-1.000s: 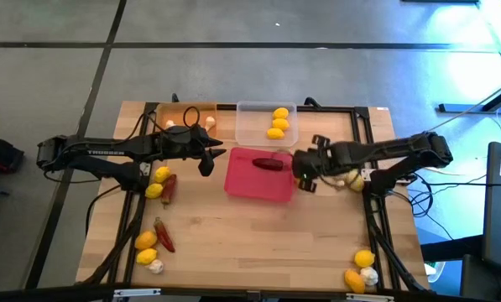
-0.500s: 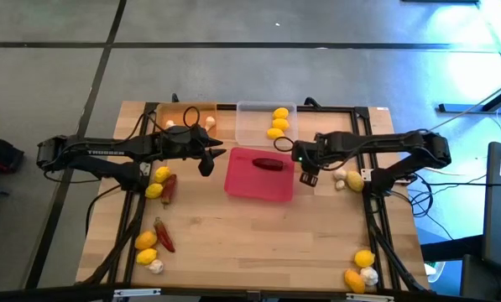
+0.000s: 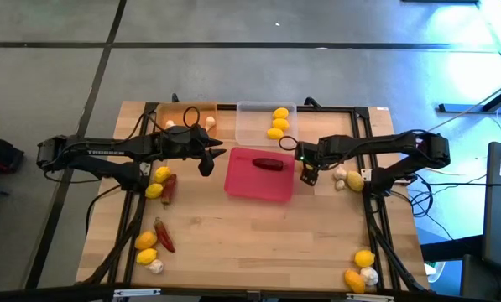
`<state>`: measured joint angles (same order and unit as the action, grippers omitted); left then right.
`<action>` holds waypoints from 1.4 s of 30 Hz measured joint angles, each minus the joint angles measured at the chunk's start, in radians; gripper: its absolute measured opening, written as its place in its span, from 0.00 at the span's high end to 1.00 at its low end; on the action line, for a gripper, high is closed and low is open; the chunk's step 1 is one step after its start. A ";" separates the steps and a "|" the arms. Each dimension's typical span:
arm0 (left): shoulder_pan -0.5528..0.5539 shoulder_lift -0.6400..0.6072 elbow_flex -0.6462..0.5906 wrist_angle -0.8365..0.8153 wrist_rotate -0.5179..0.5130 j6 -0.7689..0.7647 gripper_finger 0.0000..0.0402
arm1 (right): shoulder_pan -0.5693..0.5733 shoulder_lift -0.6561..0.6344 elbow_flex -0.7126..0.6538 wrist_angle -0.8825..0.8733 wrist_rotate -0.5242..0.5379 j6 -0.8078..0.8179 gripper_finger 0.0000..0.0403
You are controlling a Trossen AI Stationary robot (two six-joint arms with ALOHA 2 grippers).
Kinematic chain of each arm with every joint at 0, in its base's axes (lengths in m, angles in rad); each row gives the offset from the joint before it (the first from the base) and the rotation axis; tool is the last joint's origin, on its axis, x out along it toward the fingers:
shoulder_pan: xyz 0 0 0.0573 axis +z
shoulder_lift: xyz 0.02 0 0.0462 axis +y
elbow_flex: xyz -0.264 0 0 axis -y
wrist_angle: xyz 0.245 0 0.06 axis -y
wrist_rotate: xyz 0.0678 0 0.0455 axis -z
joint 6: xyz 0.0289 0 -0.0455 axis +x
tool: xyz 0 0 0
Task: Sort produce into baskets
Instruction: Put the yellow lemon in the transparent bin
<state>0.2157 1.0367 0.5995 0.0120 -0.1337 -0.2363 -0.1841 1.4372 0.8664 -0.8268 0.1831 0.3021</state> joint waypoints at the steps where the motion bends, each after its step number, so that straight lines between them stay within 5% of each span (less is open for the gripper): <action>1: 0.000 0.000 0.000 0.000 0.000 0.000 0.61 | 0.000 0.000 -0.011 0.012 -0.001 -0.014 0.20; 12: 0.000 0.000 0.000 0.000 0.000 0.000 0.61 | 0.000 0.000 -0.133 0.182 0.008 -0.177 0.30; 24: 0.000 0.000 0.000 0.000 0.000 0.000 0.61 | 0.000 0.000 -0.135 0.215 0.042 -0.214 0.59; 35: 0.000 0.000 0.000 0.000 0.000 0.000 0.61 | 0.000 -0.002 0.133 -0.009 0.093 -0.232 0.57; 42: 0.000 0.000 0.000 0.000 0.000 0.000 0.61 | -0.001 -0.002 0.298 0.045 0.165 -0.337 0.57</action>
<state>0.2157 1.0367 0.5995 0.0120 -0.1337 -0.2359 -0.1853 1.4349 1.1642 -0.7813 0.3479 -0.0351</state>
